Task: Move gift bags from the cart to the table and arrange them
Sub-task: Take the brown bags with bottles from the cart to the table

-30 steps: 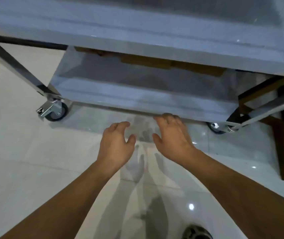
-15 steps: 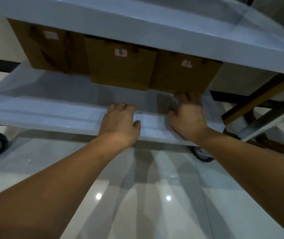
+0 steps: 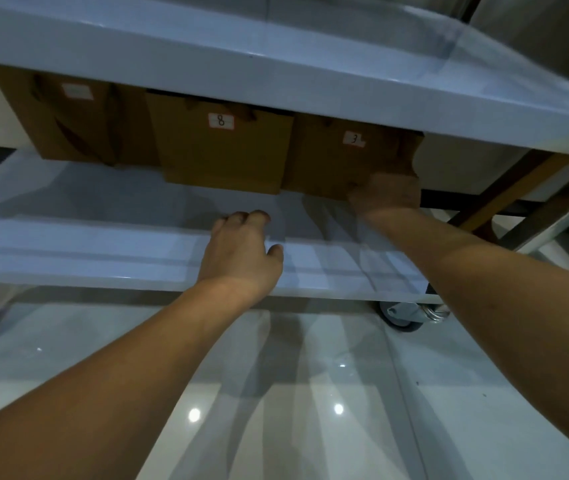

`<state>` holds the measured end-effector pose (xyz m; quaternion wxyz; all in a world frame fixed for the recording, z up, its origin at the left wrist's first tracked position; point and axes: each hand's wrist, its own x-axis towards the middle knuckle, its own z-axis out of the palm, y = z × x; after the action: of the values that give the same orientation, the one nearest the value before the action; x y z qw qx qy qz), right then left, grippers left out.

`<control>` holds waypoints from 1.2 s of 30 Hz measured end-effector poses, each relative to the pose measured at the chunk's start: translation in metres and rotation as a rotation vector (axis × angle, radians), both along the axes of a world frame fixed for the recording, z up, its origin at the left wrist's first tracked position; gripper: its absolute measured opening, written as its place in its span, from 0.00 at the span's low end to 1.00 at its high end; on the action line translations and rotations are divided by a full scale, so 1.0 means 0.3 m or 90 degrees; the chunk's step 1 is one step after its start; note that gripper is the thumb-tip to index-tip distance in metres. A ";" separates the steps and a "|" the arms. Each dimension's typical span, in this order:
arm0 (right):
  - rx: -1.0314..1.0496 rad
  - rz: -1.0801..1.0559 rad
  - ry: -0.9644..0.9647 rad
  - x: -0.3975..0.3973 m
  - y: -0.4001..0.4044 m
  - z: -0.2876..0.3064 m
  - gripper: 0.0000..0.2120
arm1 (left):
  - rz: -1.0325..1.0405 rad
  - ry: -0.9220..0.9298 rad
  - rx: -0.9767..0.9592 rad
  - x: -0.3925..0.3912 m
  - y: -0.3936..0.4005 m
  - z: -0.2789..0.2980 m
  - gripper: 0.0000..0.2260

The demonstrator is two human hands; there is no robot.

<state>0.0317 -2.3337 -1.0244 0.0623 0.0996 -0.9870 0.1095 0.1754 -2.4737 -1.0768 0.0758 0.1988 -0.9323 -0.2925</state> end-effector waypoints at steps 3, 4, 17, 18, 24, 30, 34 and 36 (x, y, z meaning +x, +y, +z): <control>-0.090 -0.026 0.039 0.015 0.019 0.008 0.33 | 0.016 0.003 0.038 -0.014 0.003 -0.007 0.26; -0.080 -0.042 0.049 0.012 0.027 0.006 0.33 | 0.028 0.008 0.065 -0.023 0.005 -0.008 0.26; 0.075 0.175 0.077 0.219 0.183 -0.111 0.05 | 0.146 0.188 1.042 -0.124 0.094 0.061 0.14; 0.042 0.229 0.105 0.233 0.190 -0.122 0.04 | 0.162 0.192 1.048 -0.126 0.090 0.055 0.14; -0.289 0.349 0.005 0.297 0.194 -0.157 0.11 | 0.251 0.172 0.974 -0.124 0.094 0.047 0.13; -0.029 0.173 -0.135 0.210 0.123 -0.174 0.32 | 0.255 0.182 0.974 -0.117 0.105 0.046 0.14; -0.009 0.134 -0.158 0.154 0.131 -0.148 0.05 | 0.245 0.176 0.930 -0.110 0.112 0.042 0.14; 0.037 0.168 -0.072 0.179 0.154 -0.141 0.05 | 0.246 0.176 0.925 -0.104 0.112 0.043 0.12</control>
<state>0.0853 -2.2874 -1.0667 -0.0114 0.2242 -0.9700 0.0935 0.1443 -2.4401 -1.0638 0.0919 0.3199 -0.4364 -0.8360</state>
